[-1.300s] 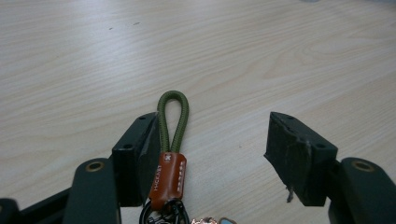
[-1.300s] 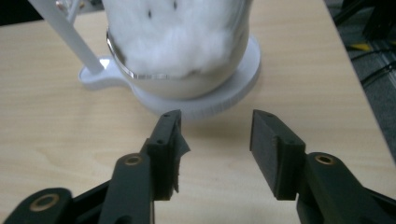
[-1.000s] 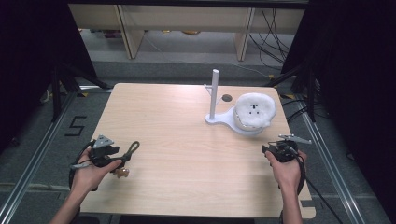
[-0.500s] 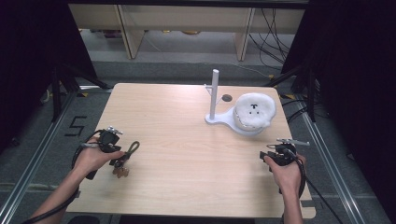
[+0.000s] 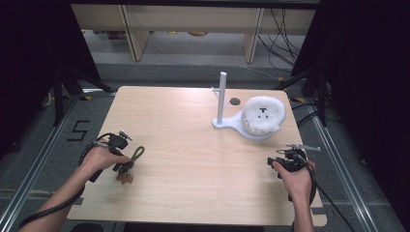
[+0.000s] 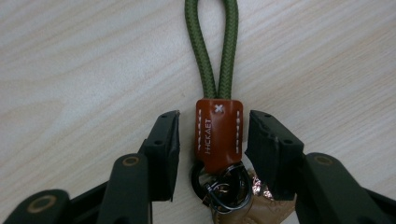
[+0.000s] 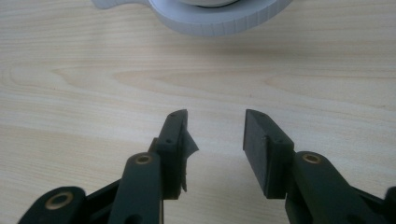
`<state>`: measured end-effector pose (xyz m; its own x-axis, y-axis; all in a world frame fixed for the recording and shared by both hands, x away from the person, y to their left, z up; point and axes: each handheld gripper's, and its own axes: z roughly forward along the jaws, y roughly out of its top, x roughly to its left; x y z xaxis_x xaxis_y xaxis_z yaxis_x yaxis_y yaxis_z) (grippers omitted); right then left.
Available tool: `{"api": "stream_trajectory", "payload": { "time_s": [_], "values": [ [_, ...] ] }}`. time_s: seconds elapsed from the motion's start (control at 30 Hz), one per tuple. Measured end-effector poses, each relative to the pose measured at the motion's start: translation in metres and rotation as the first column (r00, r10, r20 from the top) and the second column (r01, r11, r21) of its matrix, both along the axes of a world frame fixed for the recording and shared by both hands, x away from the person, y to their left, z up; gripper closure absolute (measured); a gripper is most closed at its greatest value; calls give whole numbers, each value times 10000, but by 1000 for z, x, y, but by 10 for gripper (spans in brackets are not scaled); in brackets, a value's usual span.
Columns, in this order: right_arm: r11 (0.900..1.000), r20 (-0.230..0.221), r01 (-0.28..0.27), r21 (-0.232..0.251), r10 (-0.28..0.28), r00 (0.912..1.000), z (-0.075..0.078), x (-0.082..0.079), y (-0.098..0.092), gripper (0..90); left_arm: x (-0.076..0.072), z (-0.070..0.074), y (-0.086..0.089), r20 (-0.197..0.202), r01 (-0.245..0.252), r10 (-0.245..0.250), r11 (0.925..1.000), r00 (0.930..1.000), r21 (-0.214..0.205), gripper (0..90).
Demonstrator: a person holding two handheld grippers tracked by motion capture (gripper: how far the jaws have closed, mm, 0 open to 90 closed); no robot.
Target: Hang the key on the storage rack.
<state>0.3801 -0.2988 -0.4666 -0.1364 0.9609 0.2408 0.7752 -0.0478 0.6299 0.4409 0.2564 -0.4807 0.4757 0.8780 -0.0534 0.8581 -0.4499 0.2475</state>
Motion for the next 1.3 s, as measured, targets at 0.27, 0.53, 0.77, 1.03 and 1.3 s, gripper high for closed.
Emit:
{"api": "stream_trajectory", "payload": {
  "time_s": [0.27, 0.53, 0.77, 1.03, 1.3],
  "values": [
    [9989, -125, 123, 459, -117, 9999, 2, 0, 4, 604, 5, -2, -1, -529, 184, -171, 9996, 9985, 230, 592],
    [9995, -50, 54, 303, -52, 10000, 1, 0, 3, 601, 0, -3, -5, -93, 327, -323, 9984, 9994, 467, 666],
    [9998, 30, 33, 216, -33, 10000, 0, 1, 2, 600, -7, -4, 1, 367, 324, -325, 9995, 9988, 30, 682],
    [9982, -181, 289, 531, -280, 9994, 1, 1, 6, 597, -13, 2, 10, 1179, 410, -351, 9980, 9924, -476, 689],
    [9987, 324, -182, 483, 166, 9993, -2, 1, 4, 593, -23, 7, 13, 2329, 597, -228, 9864, 9722, -1528, 690]
  ]
}}
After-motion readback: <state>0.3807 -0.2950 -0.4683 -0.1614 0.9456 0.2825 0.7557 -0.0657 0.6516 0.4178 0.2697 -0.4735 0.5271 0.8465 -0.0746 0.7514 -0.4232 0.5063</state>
